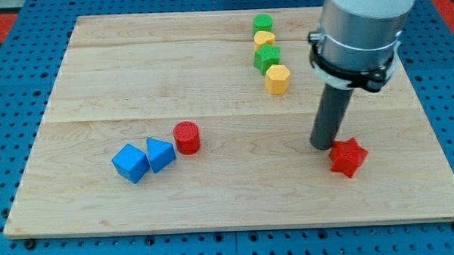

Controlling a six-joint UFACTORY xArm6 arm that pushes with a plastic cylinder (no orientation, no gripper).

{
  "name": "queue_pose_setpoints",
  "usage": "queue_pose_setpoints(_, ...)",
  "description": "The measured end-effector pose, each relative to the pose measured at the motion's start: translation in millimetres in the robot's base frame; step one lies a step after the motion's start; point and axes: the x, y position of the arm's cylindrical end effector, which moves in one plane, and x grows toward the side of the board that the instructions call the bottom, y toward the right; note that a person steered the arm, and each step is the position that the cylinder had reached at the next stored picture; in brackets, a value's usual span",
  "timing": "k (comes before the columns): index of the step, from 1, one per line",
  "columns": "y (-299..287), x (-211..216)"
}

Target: Move the red circle closer to the red star

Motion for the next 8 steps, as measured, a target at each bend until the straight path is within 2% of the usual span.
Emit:
queue_pose_setpoints(2,17.3,19.3)
queue_pose_setpoints(4,-111.2,-77.5)
queue_pose_setpoints(5,-219.3,-83.1)
queue_pose_setpoints(6,-272.4,-64.8)
queue_pose_setpoints(8,-229.1,-8.3)
